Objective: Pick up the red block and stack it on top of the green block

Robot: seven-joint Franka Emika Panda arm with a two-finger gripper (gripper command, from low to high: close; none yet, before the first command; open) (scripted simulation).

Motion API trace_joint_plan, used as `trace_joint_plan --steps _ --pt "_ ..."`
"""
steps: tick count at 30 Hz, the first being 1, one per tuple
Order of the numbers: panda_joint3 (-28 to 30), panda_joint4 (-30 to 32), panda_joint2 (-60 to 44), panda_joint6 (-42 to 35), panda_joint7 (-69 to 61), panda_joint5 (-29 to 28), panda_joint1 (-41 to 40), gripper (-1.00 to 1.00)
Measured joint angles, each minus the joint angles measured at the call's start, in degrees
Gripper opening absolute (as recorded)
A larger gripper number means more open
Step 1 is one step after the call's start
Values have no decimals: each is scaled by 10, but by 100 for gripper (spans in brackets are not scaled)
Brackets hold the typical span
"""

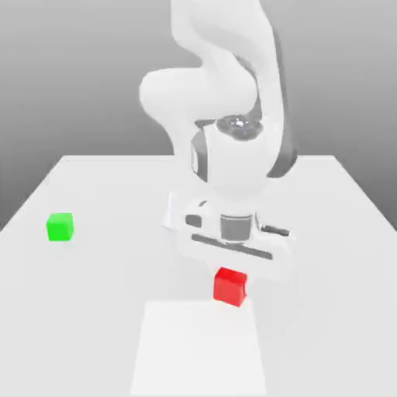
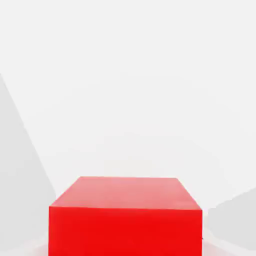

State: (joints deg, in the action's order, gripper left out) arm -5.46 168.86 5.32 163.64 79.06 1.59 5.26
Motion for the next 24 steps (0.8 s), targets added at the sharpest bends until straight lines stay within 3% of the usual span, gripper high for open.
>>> trace_joint_plan --steps 24 --pt "413 -29 107 -119 -257 -215 -509 -100"
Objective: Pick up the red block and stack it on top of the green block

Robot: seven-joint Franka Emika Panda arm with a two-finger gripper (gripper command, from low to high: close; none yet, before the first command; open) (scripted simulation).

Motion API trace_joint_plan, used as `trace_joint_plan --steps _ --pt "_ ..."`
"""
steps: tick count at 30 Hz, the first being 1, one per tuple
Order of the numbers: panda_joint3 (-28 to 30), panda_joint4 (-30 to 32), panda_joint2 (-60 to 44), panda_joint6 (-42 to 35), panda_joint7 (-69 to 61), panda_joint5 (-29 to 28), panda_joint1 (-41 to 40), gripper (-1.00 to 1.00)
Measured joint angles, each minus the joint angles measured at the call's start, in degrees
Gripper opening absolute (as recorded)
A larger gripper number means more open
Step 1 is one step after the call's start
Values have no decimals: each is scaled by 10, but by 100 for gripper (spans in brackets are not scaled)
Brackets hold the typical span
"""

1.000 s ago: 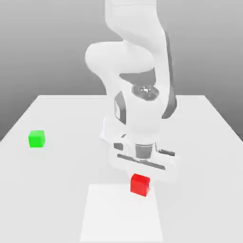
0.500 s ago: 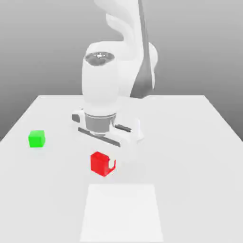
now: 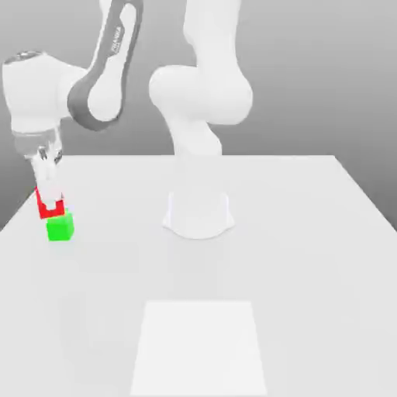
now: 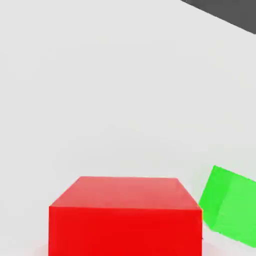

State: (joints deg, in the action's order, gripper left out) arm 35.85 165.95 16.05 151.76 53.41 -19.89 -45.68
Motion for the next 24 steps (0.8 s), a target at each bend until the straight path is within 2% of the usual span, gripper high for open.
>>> trace_joint_plan --steps 4,13,17,21,22,24 --pt "33 -5 -10 4 -32 11 -14 -100" --pt "70 -10 -77 66 -94 99 44 -100" --pt "80 -7 -124 108 -143 168 71 -100" --pt "55 -5 -180 151 -221 281 76 -100" --pt "46 -4 -190 158 -236 303 72 100" --pt "46 -4 -190 158 -236 303 72 100"
